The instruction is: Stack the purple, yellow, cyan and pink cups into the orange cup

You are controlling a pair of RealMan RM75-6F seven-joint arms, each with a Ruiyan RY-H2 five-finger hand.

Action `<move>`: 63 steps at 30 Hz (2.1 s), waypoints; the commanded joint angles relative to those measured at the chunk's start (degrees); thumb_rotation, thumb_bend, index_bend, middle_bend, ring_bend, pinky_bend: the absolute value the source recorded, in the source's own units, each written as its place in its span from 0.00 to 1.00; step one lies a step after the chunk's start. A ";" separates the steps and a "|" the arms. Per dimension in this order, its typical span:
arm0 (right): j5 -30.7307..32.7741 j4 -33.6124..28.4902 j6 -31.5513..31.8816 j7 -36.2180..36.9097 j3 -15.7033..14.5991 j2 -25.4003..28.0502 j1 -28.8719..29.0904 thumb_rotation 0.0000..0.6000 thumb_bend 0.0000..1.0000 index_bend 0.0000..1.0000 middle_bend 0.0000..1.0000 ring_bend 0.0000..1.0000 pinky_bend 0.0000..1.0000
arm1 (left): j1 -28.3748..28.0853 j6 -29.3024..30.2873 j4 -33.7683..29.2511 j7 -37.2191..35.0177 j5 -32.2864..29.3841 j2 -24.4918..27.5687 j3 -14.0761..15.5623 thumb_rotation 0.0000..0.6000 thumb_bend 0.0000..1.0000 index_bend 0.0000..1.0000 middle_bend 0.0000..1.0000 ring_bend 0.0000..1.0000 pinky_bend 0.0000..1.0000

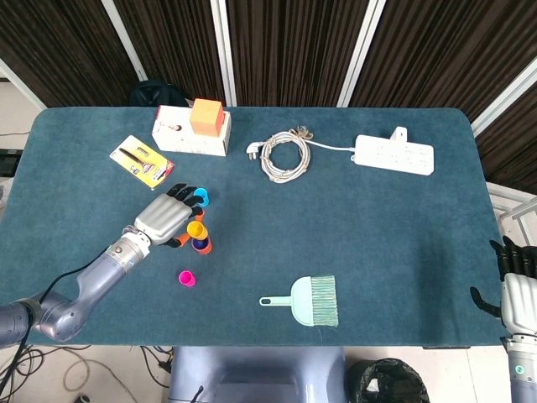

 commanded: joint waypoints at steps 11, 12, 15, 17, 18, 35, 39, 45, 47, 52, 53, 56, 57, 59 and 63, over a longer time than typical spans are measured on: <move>-0.17 0.04 0.28 0.35 0.10 0.20 -0.11 1.00 0.34 0.12 0.05 0.09 0.05 | 0.46 -1.29 2.09 0.61 0.85 -2.87 -0.79 1.00 0.38 0.44 0.18 0.00 0.00; -0.21 0.02 0.35 0.39 0.11 0.23 -0.13 1.00 0.34 0.12 0.05 0.09 0.05 | 0.50 -1.35 2.15 0.74 0.78 -2.92 -0.81 1.00 0.38 0.44 0.18 0.00 0.00; -0.29 0.00 0.34 0.56 0.08 0.28 -0.15 1.00 0.34 0.12 0.05 0.09 0.05 | 0.75 -1.32 2.26 1.05 0.52 -2.95 -0.79 1.00 0.38 0.44 0.18 0.00 0.00; -0.32 0.03 0.29 0.66 0.06 0.29 -0.15 1.00 0.34 0.12 0.05 0.09 0.05 | 0.95 -1.27 2.22 1.17 0.43 -2.89 -0.74 1.00 0.38 0.44 0.18 0.00 0.00; -0.34 0.06 0.24 0.68 0.03 0.29 -0.14 1.00 0.34 0.12 0.05 0.09 0.05 | 1.02 -1.26 2.21 1.21 0.42 -2.87 -0.71 1.00 0.38 0.44 0.18 0.00 0.00; -0.39 0.00 0.18 0.52 -0.02 0.21 -0.11 1.00 0.34 0.12 0.05 0.09 0.05 | 1.53 -3.02 3.89 2.63 0.63 -4.13 -0.22 1.00 0.37 0.37 0.17 0.00 0.00; -0.26 0.07 0.21 0.35 0.03 0.21 -0.12 1.00 0.34 0.12 0.05 0.09 0.05 | 1.47 -3.07 4.13 3.82 0.31 -4.45 -0.15 1.00 0.34 0.27 0.16 0.00 0.00; -0.22 -0.08 0.00 0.51 -0.01 0.24 -0.10 1.00 0.34 0.12 0.05 0.09 0.05 | 1.41 -2.71 3.48 5.33 -1.23 -3.93 -0.44 1.00 0.30 0.14 0.15 0.00 0.00; -0.22 -0.07 -0.06 0.58 -0.02 0.25 -0.09 1.00 0.34 0.12 0.05 0.09 0.05 | 1.47 -2.19 3.04 5.83 -2.36 -3.69 -0.76 1.00 0.29 0.13 0.15 0.00 0.00; -0.18 0.00 -0.02 0.43 0.00 0.20 -0.08 1.00 0.34 0.12 0.05 0.09 0.05 | 1.40 -1.16 2.74 6.17 -3.90 -3.53 -1.83 1.00 0.26 0.13 0.14 0.00 0.00; -0.18 0.01 -0.04 0.40 -0.01 0.19 -0.08 1.00 0.34 0.12 0.05 0.09 0.05 | 1.39 -0.81 2.87 6.12 -4.08 -3.63 -2.16 1.00 0.26 0.13 0.14 0.00 0.00; -0.05 0.14 -0.13 0.17 0.00 0.07 -0.03 1.00 0.34 0.12 0.05 0.09 0.05 | 0.89 -0.50 4.27 6.26 -6.23 -4.30 -3.49 1.00 0.26 0.13 0.14 0.00 0.00; 0.01 0.19 -0.18 0.08 -0.01 0.02 -0.02 1.00 0.34 0.12 0.05 0.09 0.05 | 0.50 -0.85 5.05 6.43 -7.36 -4.66 -3.89 1.00 0.26 0.13 0.14 0.00 0.00; 0.15 0.31 -0.41 -0.21 -0.06 -0.12 0.08 1.00 0.34 0.12 0.05 0.09 0.05 | -0.88 -2.25 7.75 7.07 -10.24 -5.94 -4.86 1.00 0.26 0.13 0.14 0.00 0.00; 0.44 0.42 -0.62 -0.83 -0.09 -0.32 0.16 1.00 0.34 0.12 0.05 0.09 0.05 | -3.47 -4.76 12.92 7.85 -14.64 -8.61 -6.45 1.00 0.26 0.14 0.14 0.00 0.00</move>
